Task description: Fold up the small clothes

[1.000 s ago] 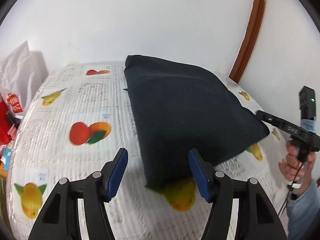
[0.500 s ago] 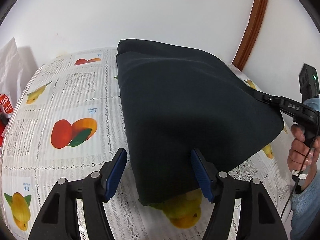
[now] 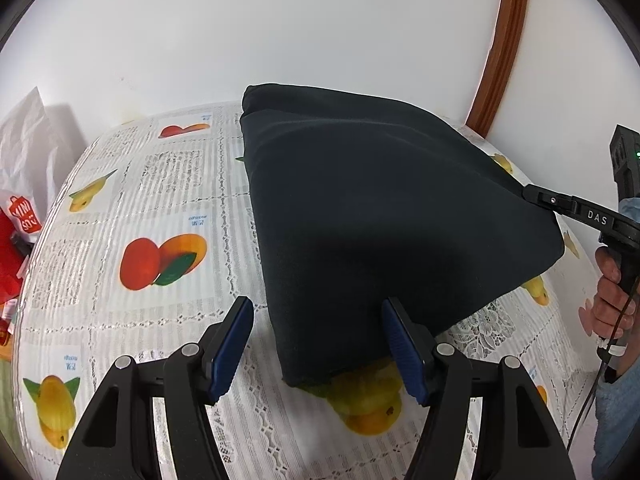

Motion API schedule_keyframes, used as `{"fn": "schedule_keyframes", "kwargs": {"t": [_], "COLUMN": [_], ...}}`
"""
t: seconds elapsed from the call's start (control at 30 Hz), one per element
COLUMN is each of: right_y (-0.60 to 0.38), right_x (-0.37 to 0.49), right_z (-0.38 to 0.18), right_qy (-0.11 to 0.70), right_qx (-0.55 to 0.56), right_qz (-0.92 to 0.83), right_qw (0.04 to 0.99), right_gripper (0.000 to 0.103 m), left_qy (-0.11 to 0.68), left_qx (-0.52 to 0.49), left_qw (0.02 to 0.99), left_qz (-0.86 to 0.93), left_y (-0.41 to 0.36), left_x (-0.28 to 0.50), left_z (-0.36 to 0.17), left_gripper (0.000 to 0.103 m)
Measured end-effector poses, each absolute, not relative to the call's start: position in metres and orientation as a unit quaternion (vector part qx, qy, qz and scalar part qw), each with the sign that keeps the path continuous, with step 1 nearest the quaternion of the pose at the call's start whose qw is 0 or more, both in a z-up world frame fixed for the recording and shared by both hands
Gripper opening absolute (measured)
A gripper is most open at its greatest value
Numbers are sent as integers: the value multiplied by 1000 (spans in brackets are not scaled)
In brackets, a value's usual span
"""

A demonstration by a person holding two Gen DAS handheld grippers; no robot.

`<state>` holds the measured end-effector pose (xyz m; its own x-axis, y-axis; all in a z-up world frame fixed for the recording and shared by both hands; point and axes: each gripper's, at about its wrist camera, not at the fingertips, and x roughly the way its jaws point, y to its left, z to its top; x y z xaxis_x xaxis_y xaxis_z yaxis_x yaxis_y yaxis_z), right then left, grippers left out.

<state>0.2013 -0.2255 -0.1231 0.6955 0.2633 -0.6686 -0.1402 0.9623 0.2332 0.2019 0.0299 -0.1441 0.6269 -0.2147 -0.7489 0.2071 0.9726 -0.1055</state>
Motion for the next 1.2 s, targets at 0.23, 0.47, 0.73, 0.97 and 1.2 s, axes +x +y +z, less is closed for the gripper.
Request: {"fn": "schedule_keyframes", "kwargs": {"t": [0.23, 0.47, 0.73, 0.97, 1.2], "right_y": [-224, -214, -224, -202, -192], "right_x": [174, 155, 101, 48, -8], "right_z": [-119, -138, -104, -52, -25], "right_qy": [378, 423, 411, 376, 335], "right_qx": [74, -9, 28, 5, 16], "right_qz": [94, 21, -6, -19, -23], "right_qw": [918, 906, 911, 926, 942], "right_gripper": [6, 16, 48, 77, 97], "left_qy": [424, 435, 408, 368, 346], "left_qx": [-13, -22, -28, -15, 7], "left_qw": [899, 896, 910, 929, 938], "left_qz": [-104, -86, -71, -45, -23], "left_y": [26, 26, 28, 22, 15], "left_x": [188, 168, 129, 82, 39], "left_z": [-141, -131, -98, -59, -33], "left_gripper": [65, 66, 76, 84, 96]}}
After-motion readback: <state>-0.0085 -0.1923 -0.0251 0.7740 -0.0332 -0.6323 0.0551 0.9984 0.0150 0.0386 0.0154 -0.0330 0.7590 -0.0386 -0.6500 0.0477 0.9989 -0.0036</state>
